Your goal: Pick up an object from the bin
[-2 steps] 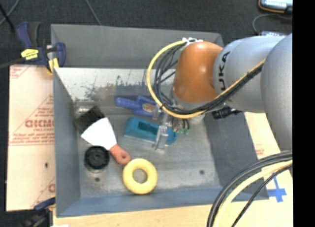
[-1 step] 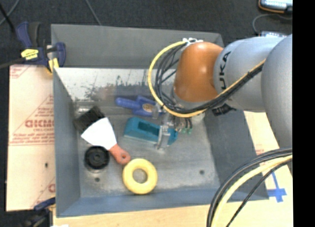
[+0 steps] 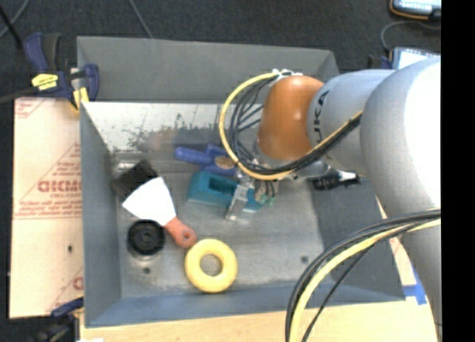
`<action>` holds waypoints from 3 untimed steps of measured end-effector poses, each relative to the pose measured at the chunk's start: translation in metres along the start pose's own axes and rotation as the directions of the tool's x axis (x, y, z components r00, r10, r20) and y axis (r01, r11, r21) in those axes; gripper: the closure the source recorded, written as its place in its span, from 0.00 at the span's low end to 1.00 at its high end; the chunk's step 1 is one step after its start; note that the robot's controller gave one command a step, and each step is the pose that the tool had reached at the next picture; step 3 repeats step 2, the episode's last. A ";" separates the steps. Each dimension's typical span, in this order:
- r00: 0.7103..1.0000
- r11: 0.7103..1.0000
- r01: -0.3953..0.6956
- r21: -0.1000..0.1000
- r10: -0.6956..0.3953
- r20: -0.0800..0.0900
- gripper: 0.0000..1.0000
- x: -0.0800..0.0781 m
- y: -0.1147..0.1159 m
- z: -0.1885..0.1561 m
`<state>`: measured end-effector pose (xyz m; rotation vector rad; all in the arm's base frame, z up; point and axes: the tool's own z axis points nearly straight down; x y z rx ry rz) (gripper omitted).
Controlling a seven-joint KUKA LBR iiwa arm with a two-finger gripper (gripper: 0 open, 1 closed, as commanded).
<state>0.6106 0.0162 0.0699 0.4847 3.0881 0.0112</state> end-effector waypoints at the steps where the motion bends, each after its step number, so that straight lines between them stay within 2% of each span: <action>1: 1.000 1.000 0.001 0.000 -0.001 0.000 1.00 0.000 0.000 0.000; 2: 1.000 1.000 0.009 0.003 -0.009 -0.005 1.00 -0.006 -0.007 -0.202; 3: 1.000 1.000 0.009 0.003 -0.009 -0.005 1.00 -0.006 -0.007 -0.202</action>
Offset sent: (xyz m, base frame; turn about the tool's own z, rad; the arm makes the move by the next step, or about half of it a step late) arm 0.0015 -0.0106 0.2451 -0.0115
